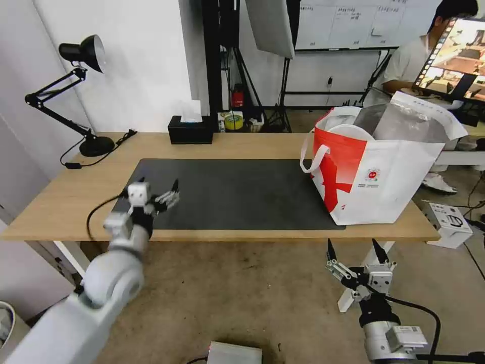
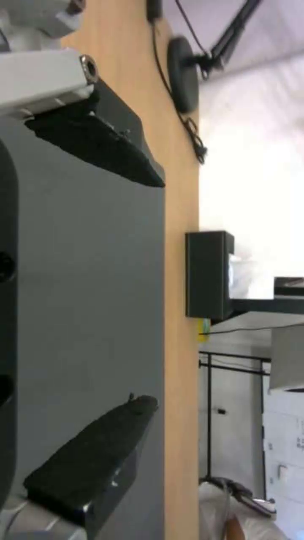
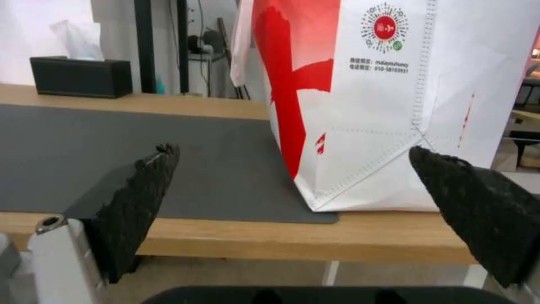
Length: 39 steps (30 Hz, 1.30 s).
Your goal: Pick up the trash from the table and place it into the takeout bag.
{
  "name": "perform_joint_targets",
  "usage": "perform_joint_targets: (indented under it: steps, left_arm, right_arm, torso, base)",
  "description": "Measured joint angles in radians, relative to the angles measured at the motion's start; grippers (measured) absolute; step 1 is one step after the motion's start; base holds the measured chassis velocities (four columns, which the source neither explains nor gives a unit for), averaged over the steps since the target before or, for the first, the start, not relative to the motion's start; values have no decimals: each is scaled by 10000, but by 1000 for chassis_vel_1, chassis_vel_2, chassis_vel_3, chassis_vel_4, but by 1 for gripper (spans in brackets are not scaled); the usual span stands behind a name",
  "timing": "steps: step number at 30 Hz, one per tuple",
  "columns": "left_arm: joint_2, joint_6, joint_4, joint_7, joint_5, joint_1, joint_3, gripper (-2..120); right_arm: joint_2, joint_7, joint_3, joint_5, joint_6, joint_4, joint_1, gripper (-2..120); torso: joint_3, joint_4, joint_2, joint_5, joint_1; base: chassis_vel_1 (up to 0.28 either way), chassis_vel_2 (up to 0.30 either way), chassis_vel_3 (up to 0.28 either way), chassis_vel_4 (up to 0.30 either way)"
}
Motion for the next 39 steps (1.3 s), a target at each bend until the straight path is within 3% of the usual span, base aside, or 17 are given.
perform_joint_targets:
  steps: [5,6,7,9,11,23,31,39]
  left_arm:
    - [-920,-381,-989,989,766,1805,-1008,100]
    - [-1206,-619,-1329,1754,964,2437,-1391,100]
    - [-1206,-619,-1329,1754,964,2437,-1391,100]
    - [-1544,-1048,-1750,2798,1434,3182,-1664,100]
    - [-1807,-1208,-2045,3117,1608,3617,-1685,100]
    - [-2397,-1688,-1992,3631,3082,4458,-2001,100]
    - [-2787,-2290,-1553,3834,3212,4646,-1892,100]
    - [-2784,-2410,-1243,3967,3430,4464,-1878,100]
  right_arm:
    - [0,0,0,0,0,0,0,100]
    - [-1,0,1,0,0,0,0,100]
    - [-1,0,1,0,0,0,0,100]
    - [0,-1,-1,0,0,0,0,100]
    - [0,-1,0,0,0,0,0,100]
    - [0,-1,-1,0,0,0,0,100]
    - [-1,-1,0,0,0,0,-1,100]
    - [-1,-1,0,0,0,0,0,100]
  torso:
    - [0,1,0,1,-1]
    - [0,2,1,2,-1]
    - [0,2,1,2,-1]
    - [-1,0,1,2,-2]
    - [0,0,1,2,-1]
    - [1,-1,0,0,1]
    - [1,0,0,0,0]
    - [2,0,0,0,1]
  base:
    - [0,0,0,0]
    - [0,0,0,0]
    - [0,0,0,0]
    - [0,0,0,0]
    - [0,0,0,0]
    - [0,0,0,0]
    - [0,0,0,0]
    - [0,0,0,0]
